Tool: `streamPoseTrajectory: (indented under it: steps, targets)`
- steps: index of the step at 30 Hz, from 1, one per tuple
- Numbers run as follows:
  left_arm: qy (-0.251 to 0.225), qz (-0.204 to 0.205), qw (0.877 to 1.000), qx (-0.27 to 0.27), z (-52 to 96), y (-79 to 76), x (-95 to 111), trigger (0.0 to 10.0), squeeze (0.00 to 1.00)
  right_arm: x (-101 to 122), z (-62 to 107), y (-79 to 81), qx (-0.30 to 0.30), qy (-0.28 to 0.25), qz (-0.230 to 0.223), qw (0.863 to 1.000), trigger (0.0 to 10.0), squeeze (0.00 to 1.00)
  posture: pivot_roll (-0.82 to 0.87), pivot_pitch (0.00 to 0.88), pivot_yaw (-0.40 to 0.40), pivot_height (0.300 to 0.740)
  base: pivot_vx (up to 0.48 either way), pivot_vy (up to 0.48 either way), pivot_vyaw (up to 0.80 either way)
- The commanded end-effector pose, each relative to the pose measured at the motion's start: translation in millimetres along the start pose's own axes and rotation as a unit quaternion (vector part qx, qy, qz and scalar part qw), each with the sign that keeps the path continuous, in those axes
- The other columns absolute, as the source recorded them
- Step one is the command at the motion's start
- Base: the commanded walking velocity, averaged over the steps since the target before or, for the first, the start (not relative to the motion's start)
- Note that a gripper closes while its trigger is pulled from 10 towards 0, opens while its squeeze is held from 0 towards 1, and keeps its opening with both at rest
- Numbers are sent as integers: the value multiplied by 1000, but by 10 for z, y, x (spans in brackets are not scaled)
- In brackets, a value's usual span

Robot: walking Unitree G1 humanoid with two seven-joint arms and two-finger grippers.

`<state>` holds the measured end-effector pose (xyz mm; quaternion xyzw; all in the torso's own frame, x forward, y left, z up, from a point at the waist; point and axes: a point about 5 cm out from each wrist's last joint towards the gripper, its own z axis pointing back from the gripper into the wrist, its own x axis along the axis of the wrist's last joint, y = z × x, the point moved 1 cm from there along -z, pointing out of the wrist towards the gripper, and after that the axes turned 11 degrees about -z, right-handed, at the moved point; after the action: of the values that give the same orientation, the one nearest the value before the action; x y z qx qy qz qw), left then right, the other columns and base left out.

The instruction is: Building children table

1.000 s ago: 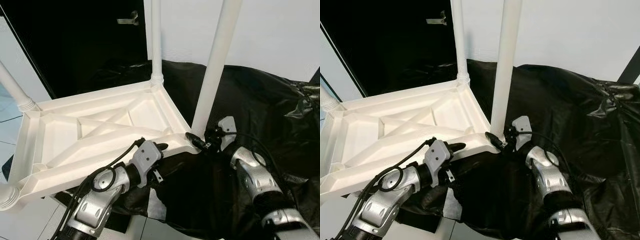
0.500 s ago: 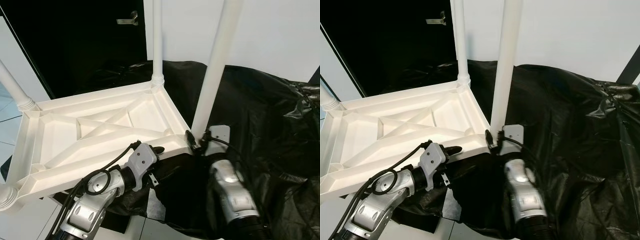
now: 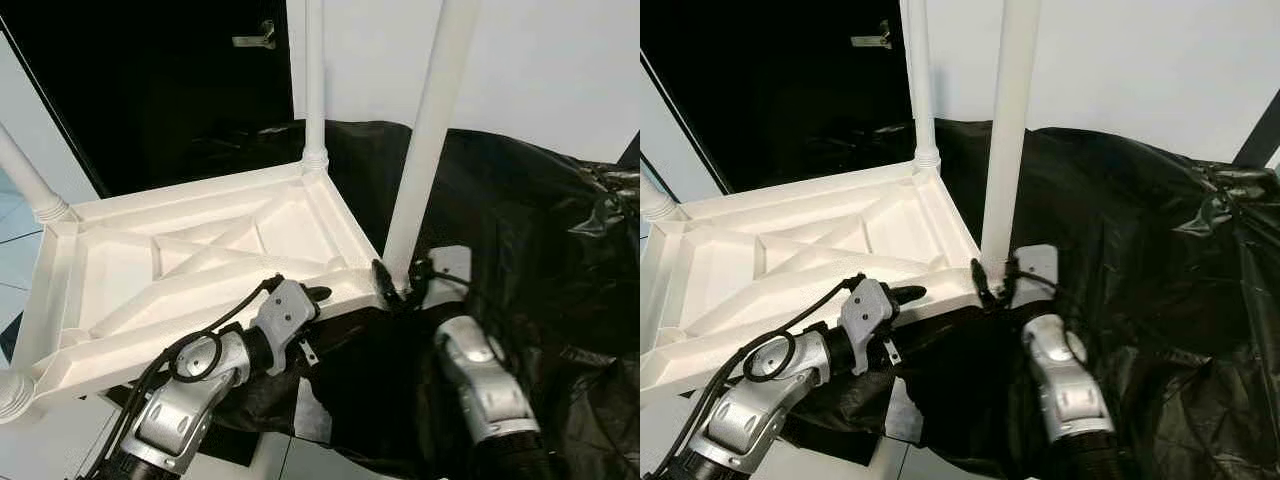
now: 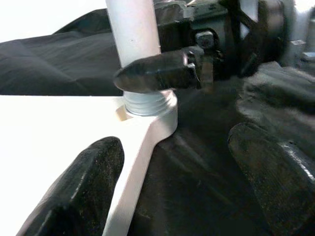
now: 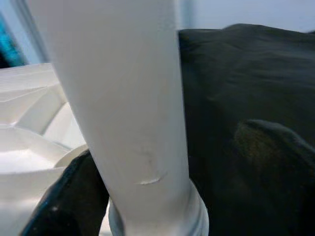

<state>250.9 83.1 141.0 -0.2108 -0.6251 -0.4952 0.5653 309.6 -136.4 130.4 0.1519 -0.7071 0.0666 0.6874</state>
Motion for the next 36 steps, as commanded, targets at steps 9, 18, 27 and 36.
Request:
streamPoseTrajectory:
  steps: [9, 18, 27, 36]
  targets:
    - [39, 11, 996, -77, 112, -93, -162, 10000, 0, 134, -237, 57, 154, 7, -6, 988, 10000, 0, 15, 0, -9, 740, 0, 0, 0]
    - [86, -17, 996, -10, 182, 114, -276, 10000, 0, 110, -342, 157, 193, 22, 0, 981, 10000, 0, 42, 0, -16, 740, 0, 0, 0]
    - [112, -25, 993, 36, 105, 273, -312, 10000, 0, 33, -266, 156, 205, 27, -5, 978, 10000, 0, 16, 0, 12, 740, 0, 0, 0]
    - [176, -30, 983, 30, 72, 347, -473, 8627, 0, 39, -214, 103, 191, 23, -1, 981, 10000, 0, -4, 0, 37, 740, 0, 0, 0]
